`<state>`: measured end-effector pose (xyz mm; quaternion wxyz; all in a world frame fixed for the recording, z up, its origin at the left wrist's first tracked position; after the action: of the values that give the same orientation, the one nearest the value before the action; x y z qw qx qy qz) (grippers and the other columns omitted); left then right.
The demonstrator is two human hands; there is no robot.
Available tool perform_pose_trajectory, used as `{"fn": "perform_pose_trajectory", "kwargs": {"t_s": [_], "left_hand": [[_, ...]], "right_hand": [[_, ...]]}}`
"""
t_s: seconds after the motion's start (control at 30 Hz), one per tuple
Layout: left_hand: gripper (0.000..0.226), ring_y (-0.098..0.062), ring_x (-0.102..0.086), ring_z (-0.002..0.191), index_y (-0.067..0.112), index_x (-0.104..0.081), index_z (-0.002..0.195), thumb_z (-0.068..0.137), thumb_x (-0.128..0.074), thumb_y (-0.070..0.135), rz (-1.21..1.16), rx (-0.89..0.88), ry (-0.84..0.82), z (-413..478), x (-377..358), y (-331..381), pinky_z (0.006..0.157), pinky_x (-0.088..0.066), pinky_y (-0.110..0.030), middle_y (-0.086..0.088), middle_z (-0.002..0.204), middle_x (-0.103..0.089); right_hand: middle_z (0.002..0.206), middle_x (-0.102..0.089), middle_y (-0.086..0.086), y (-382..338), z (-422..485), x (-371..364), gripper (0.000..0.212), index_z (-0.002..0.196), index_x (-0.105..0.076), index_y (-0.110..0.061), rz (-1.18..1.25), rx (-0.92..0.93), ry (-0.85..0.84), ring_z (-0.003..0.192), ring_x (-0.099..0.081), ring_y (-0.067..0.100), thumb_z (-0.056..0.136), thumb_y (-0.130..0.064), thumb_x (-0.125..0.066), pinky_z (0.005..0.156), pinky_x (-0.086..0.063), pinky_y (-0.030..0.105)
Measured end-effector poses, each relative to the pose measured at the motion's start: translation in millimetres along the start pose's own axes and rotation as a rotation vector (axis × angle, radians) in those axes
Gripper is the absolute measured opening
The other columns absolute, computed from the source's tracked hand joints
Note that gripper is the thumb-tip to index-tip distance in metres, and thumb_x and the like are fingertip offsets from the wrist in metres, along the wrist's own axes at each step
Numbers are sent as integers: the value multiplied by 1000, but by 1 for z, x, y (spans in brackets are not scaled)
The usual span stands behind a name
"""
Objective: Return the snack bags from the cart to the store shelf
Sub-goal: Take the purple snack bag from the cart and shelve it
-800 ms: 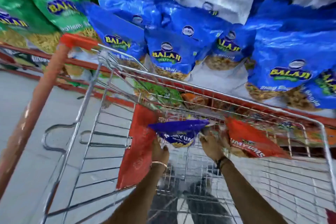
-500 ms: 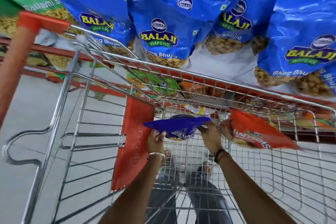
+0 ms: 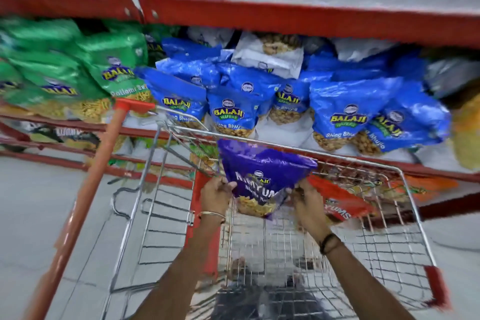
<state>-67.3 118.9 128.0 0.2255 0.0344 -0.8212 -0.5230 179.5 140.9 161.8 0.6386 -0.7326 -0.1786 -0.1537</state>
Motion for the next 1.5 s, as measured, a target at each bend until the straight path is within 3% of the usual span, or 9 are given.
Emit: {"fn": "perform_pose_trajectory", "kwargs": {"t_s": [0.1,0.2,0.3,0.43,0.77,1.03,1.17,1.33,1.5], "left_hand": [[31,-22,-51,65,25,-53,54,72,-66,4,-156,-38,-10,-13,5,47,57,-51,-35,3,57,-55],[38,-9,-52,49,20,-44,57,76,-59,-9,-265,-153,-36,-31,7,112,40,-49,-19,3,58,-53],[36,-3,-52,49,17,-39,59,79,-54,-9,-319,-278,-70,-50,13,182,43,-52,-21,-2,63,-46],[34,-17,-42,57,14,-39,58,82,-53,-5,-301,-472,-43,-65,28,271,44,-56,-21,-8,63,-40],[27,-19,-46,68,13,-42,63,84,-54,1,-506,-799,110,-58,52,457,51,-56,-17,-6,63,-44],[34,-14,-49,66,23,-41,61,84,-53,2,-639,-708,183,27,13,465,61,-55,-26,-1,65,-50],[35,-10,-43,59,21,-40,59,85,-53,2,-573,-672,198,66,0,471,55,-53,-23,0,62,-46],[30,-24,-48,71,18,-45,62,86,-49,1,-497,-660,199,96,-2,499,64,-56,-38,-9,72,-52],[14,-30,-58,80,32,-53,87,87,-42,40,-328,-734,194,107,-9,497,79,-56,-52,-6,82,-57]], "right_hand": [[75,-60,9,-44,-6,36,15,83,-55,-6,88,73,117,63,-57,-6,82,9,-52,54,-35,0],[69,-57,-4,-86,-7,73,19,82,-54,-15,193,155,220,55,-52,-11,84,4,-53,50,-37,1],[65,-55,-9,-133,-5,113,29,69,-48,-26,279,241,289,55,-52,-3,85,-3,-55,56,-42,7],[67,-61,-6,-190,9,155,31,64,-55,-30,386,330,287,63,-56,11,86,-7,-56,68,-55,37],[70,-56,-4,-346,62,243,31,63,-54,-29,539,622,414,69,-53,8,86,-10,-53,71,-55,35],[78,-56,-7,-334,158,238,25,69,-53,-38,494,604,543,81,-53,18,85,-19,-54,82,-52,59],[75,-56,-5,-324,203,225,23,70,-49,-30,525,500,510,77,-54,18,88,-14,-53,78,-52,54],[75,-55,2,-333,250,223,20,71,-52,-26,562,459,463,74,-51,19,87,-14,-53,70,-49,40],[90,-63,-1,-327,264,216,22,100,-59,-21,471,396,382,87,-56,18,90,-36,-48,89,-45,44]]}}
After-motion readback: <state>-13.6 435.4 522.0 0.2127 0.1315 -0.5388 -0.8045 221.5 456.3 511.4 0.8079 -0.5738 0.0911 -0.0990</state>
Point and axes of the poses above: each hand's wrist, its own z-axis towards the middle knuckle, its own x-axis out of the back of the hand, y = z × x, the point moved 9 cm from there along z, towards the middle knuckle
